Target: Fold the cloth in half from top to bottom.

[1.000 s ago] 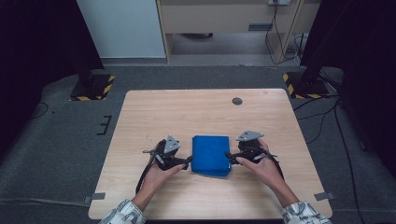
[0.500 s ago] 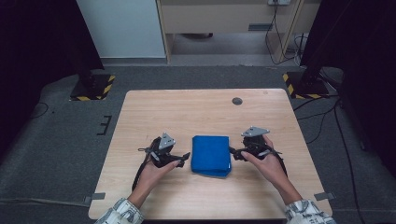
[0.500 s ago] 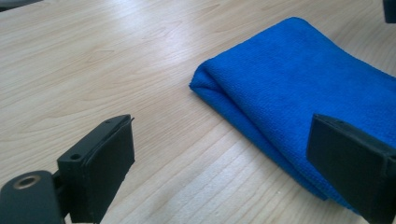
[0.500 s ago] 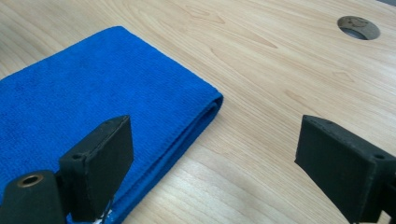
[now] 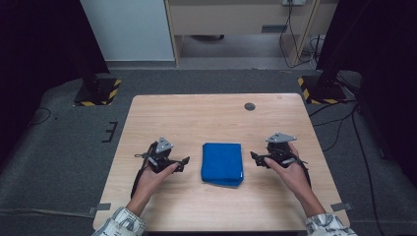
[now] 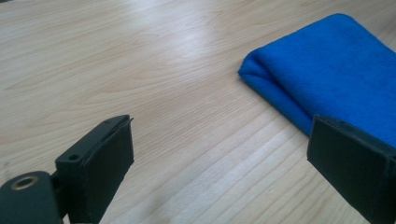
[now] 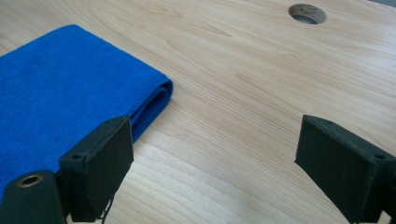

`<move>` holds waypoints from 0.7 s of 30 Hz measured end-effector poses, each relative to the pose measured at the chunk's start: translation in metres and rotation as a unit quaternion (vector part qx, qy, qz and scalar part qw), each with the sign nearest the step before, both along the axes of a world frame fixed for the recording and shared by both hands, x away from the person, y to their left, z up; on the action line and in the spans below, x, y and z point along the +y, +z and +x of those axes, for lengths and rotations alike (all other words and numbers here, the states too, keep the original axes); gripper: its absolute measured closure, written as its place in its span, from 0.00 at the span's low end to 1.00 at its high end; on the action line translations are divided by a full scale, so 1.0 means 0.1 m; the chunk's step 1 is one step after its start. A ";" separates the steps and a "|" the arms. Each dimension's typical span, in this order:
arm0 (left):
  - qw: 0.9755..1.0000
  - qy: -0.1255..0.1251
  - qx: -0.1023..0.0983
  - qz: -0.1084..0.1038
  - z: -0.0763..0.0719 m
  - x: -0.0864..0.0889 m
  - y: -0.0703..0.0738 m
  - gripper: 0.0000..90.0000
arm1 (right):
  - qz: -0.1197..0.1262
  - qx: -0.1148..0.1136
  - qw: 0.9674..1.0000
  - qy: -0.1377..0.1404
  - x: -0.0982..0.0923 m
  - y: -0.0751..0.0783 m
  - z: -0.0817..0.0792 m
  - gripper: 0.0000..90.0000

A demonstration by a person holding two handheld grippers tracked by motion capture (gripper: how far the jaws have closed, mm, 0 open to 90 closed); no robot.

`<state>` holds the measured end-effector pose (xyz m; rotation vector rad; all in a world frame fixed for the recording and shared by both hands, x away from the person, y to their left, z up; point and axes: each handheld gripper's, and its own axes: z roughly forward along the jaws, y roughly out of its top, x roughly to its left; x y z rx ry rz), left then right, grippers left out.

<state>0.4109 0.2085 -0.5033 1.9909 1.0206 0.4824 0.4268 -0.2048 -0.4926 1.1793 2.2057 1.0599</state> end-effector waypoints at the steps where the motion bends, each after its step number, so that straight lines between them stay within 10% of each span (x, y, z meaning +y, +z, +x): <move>1: 1.000 0.003 0.000 0.001 0.01 0.03 0.00 0.08 | 0.000 -0.001 1.000 -0.003 -0.02 0.00 0.00 0.13; 21: 0.998 0.057 0.023 0.026 0.14 0.46 -0.08 0.08 | -0.010 0.037 0.997 -0.062 -0.39 -0.19 0.10 0.12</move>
